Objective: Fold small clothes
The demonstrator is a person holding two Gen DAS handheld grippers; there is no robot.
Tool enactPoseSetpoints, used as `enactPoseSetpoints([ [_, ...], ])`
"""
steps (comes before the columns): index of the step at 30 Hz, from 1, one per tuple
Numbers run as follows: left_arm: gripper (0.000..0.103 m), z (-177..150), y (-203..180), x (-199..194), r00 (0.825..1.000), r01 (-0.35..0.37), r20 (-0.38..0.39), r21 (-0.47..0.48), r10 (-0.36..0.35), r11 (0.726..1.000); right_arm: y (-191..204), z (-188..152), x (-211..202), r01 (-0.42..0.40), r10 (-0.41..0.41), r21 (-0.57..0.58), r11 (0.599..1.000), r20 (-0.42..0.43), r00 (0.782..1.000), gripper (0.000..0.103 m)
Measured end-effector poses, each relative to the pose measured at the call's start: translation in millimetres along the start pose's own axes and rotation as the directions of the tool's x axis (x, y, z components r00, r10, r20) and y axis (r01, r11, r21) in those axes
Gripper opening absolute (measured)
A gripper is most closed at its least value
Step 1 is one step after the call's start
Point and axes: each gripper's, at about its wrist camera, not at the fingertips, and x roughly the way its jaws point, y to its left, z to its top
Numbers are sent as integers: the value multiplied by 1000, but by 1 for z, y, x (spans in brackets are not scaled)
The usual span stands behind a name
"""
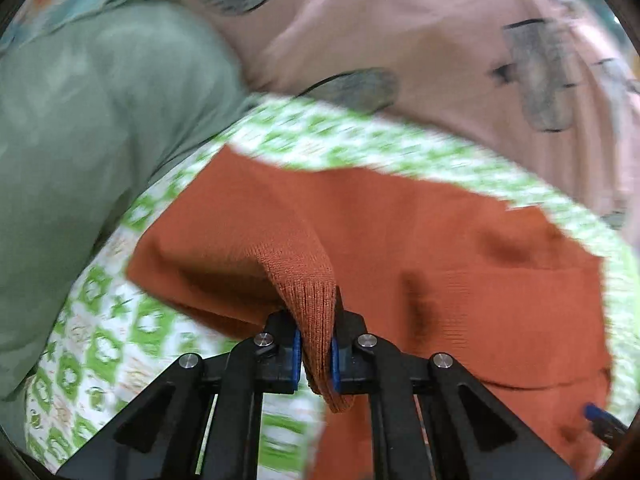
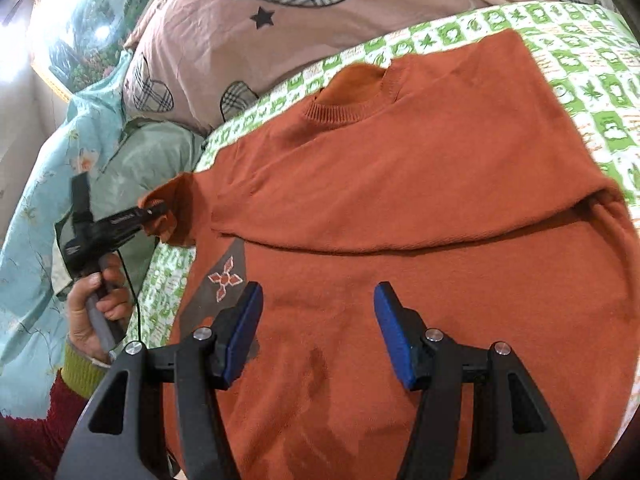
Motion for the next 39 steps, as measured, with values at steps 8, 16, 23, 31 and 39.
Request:
enactPoseSetpoints([
  [8, 9, -1, -126, -27, 937, 348, -53, 119, -344, 930, -30, 8, -45, 46, -52, 62, 997, 98, 994, 59],
  [16, 9, -31, -239, 46, 904, 415, -193, 183, -381, 891, -59, 9, -61, 92, -108, 122, 988, 123, 987, 59],
  [23, 32, -58, -261, 78, 898, 409, -279, 237, -341, 881, -61, 15, -53, 83, -98, 137, 987, 110, 989, 59],
  [31, 58, -84, -171, 12, 945, 315, -155, 205, -287, 927, -40, 36, -8, 40, -44, 78, 996, 53, 998, 65],
  [39, 58, -92, -36, 13, 995, 7, -100, 5, -7, 1000, -30, 58, 43, 186, -186, 0, 983, 46, 981, 66],
])
